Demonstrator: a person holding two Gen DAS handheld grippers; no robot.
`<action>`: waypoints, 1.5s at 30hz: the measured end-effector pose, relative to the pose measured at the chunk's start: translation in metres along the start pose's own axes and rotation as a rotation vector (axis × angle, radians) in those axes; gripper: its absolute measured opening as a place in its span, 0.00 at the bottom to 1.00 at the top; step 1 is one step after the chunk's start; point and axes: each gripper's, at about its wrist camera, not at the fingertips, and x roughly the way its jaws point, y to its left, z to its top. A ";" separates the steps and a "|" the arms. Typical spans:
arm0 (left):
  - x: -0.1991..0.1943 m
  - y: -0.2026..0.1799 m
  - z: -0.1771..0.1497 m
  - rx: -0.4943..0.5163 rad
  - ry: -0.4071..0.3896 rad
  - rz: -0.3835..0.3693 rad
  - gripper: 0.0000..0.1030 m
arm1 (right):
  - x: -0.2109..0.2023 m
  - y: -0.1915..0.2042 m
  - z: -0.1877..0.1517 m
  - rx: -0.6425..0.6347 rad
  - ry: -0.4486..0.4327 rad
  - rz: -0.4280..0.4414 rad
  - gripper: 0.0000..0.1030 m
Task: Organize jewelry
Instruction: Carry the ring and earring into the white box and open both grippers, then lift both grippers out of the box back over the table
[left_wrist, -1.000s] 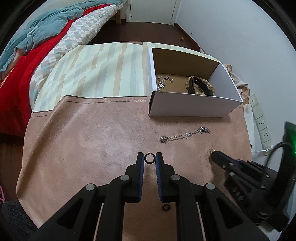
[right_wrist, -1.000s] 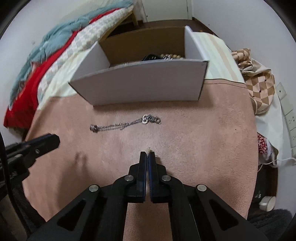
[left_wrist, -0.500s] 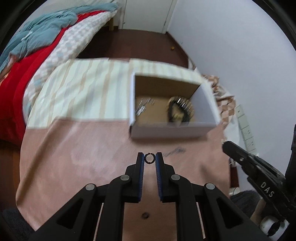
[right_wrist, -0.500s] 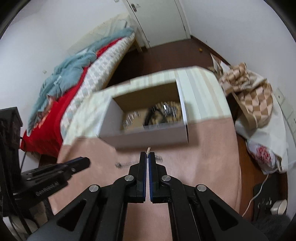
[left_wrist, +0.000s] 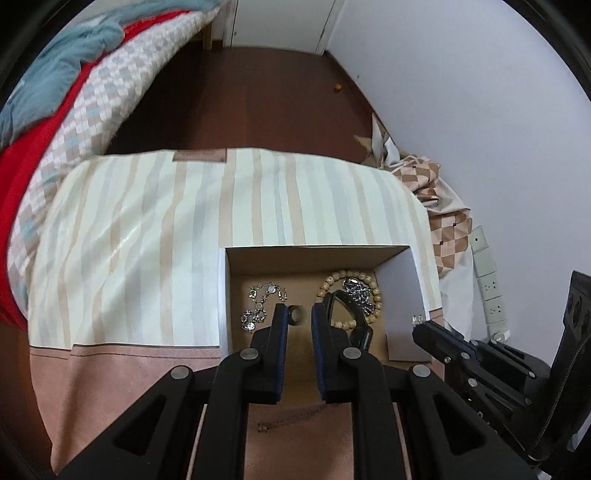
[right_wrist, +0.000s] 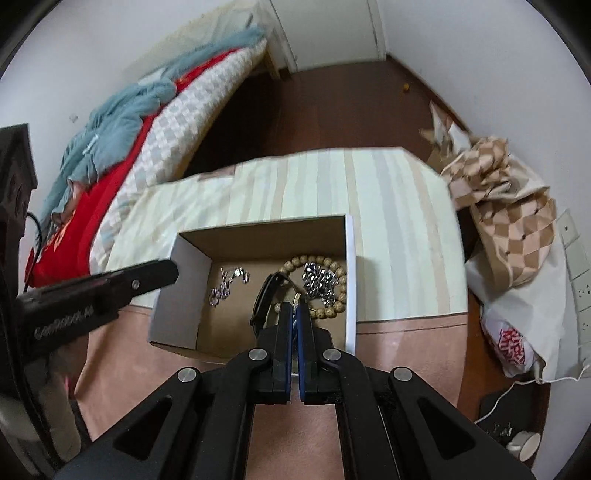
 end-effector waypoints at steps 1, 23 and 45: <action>0.002 0.002 0.001 -0.008 0.009 0.003 0.13 | 0.001 -0.001 0.001 0.000 0.007 -0.001 0.03; -0.050 0.029 -0.054 -0.001 -0.158 0.247 1.00 | -0.029 0.023 -0.032 -0.071 -0.034 -0.235 0.98; -0.163 -0.014 -0.127 0.038 -0.358 0.267 1.00 | -0.165 0.057 -0.090 -0.060 -0.299 -0.334 1.00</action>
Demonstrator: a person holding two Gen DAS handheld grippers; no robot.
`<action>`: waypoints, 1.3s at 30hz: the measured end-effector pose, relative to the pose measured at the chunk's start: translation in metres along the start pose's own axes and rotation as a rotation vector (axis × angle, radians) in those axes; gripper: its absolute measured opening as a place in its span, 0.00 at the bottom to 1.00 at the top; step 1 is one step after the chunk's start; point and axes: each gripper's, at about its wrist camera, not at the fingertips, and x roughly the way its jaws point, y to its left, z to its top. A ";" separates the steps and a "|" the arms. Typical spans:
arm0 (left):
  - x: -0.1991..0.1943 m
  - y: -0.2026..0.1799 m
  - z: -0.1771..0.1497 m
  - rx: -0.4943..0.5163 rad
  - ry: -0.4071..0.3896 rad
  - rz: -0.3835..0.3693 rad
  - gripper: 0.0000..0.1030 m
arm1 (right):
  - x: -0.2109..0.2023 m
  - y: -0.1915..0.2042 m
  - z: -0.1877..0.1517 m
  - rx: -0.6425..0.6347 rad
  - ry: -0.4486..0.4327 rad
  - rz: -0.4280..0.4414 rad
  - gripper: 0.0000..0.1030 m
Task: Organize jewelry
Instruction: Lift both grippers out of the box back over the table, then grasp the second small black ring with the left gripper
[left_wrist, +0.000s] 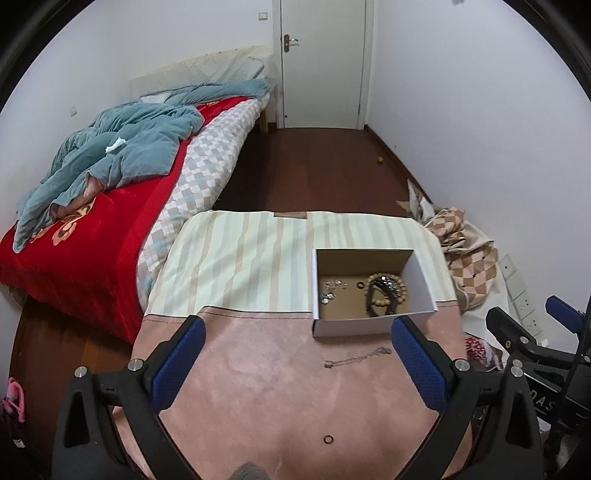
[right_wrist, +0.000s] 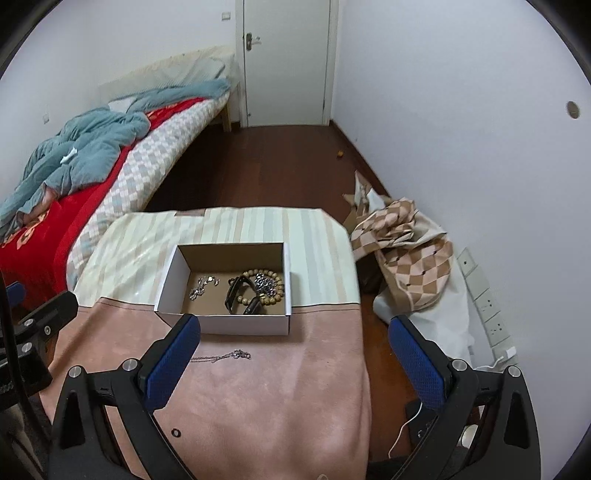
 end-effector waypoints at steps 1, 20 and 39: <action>-0.004 -0.002 -0.002 0.002 -0.003 -0.004 1.00 | -0.005 -0.002 -0.002 0.008 -0.003 0.001 1.00; 0.083 -0.010 -0.128 0.028 0.357 -0.016 0.99 | 0.073 -0.010 -0.142 0.031 0.309 0.020 0.84; 0.119 -0.041 -0.156 0.105 0.428 -0.083 0.09 | 0.098 -0.017 -0.161 0.053 0.373 0.022 0.75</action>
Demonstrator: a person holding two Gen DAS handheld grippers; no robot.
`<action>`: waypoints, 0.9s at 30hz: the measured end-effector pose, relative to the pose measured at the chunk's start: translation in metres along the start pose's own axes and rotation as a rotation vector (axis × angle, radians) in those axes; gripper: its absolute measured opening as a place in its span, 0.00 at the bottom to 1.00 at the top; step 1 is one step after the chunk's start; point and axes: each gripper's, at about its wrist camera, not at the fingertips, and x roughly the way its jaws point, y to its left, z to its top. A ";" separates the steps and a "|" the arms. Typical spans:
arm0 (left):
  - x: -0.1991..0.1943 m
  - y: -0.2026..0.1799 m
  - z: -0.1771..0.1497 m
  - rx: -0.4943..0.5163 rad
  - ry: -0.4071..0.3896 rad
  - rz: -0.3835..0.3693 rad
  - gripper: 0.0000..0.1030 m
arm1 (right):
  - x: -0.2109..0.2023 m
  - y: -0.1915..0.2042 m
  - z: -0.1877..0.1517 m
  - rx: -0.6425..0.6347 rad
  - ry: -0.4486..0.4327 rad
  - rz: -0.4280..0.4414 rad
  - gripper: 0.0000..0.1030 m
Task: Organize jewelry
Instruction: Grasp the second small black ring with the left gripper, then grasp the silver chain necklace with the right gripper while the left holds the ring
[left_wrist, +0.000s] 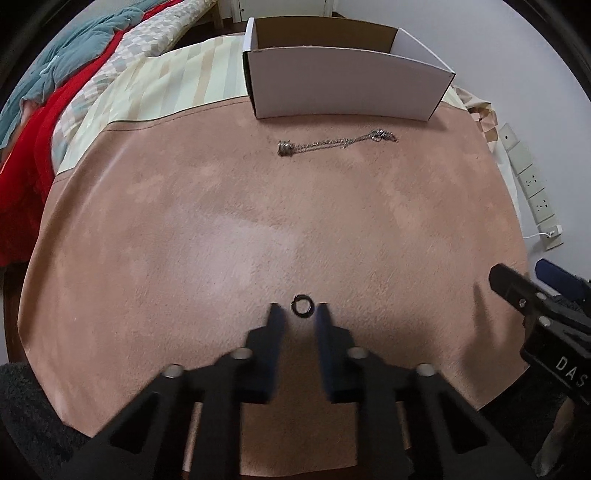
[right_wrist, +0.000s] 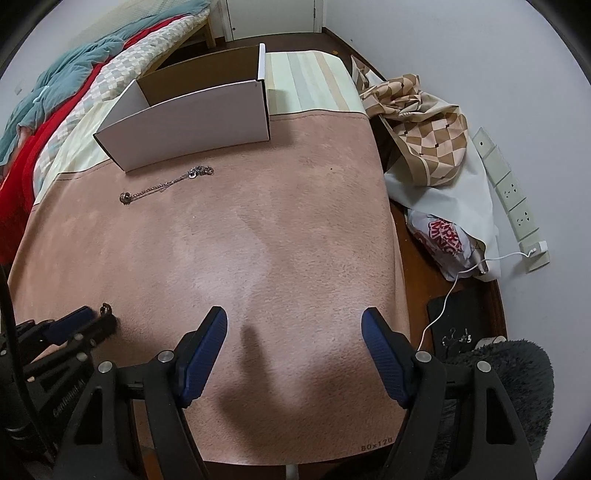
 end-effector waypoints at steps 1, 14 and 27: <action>0.000 0.000 0.000 0.001 -0.003 -0.002 0.08 | 0.000 0.000 0.000 0.001 0.000 0.003 0.75; -0.010 0.010 0.002 -0.004 -0.055 -0.007 0.08 | -0.010 0.000 0.005 0.021 -0.027 0.034 0.72; -0.014 0.055 0.057 -0.108 -0.128 0.043 0.08 | 0.020 0.014 0.078 0.097 -0.079 0.290 0.72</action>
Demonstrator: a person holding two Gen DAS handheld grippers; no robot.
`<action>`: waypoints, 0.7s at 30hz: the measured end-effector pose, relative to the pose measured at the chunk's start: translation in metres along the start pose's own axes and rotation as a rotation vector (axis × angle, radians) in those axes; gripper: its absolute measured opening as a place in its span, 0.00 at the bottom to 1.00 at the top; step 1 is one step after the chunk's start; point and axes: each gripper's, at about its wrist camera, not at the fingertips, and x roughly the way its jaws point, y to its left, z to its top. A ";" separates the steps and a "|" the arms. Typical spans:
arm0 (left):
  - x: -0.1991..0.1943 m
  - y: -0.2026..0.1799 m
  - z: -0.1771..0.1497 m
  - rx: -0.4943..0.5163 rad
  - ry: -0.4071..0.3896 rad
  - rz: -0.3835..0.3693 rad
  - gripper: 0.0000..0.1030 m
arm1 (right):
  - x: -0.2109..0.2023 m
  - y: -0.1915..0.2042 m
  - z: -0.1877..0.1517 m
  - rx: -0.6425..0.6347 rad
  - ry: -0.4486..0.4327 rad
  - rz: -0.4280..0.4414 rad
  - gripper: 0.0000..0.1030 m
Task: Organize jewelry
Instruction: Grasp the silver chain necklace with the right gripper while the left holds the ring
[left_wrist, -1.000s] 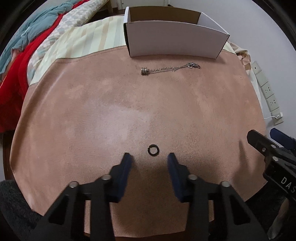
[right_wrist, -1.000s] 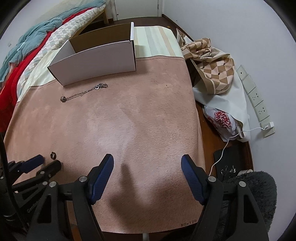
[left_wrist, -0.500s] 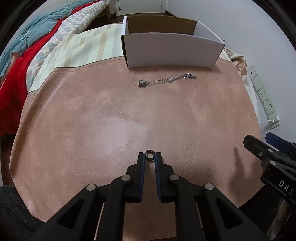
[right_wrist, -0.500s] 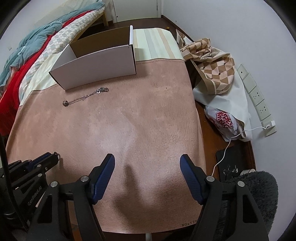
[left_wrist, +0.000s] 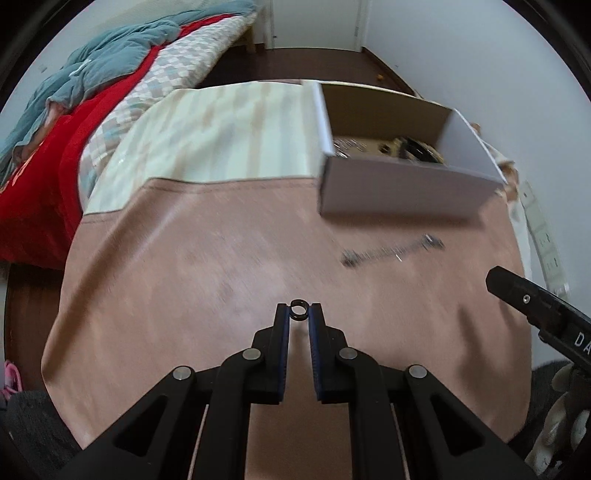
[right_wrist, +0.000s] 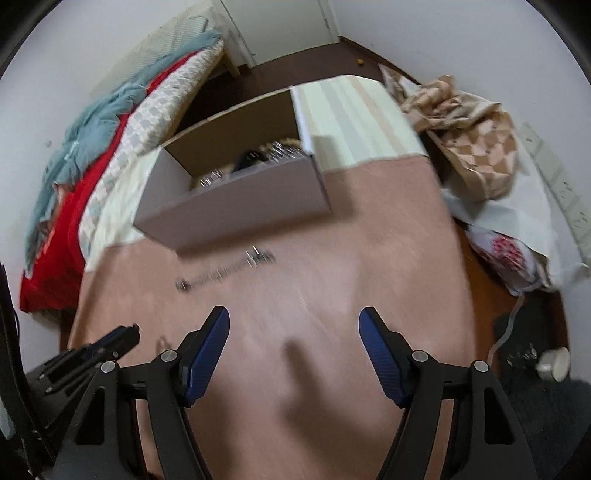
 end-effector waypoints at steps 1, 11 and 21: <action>0.003 0.002 0.003 -0.010 0.001 0.001 0.08 | 0.006 0.004 0.006 -0.013 -0.003 0.003 0.72; 0.025 0.022 0.019 -0.064 0.028 0.011 0.08 | 0.061 0.041 0.017 -0.167 -0.007 -0.065 0.60; 0.027 0.027 0.017 -0.073 0.034 0.004 0.08 | 0.044 0.039 0.014 -0.174 -0.052 -0.042 0.06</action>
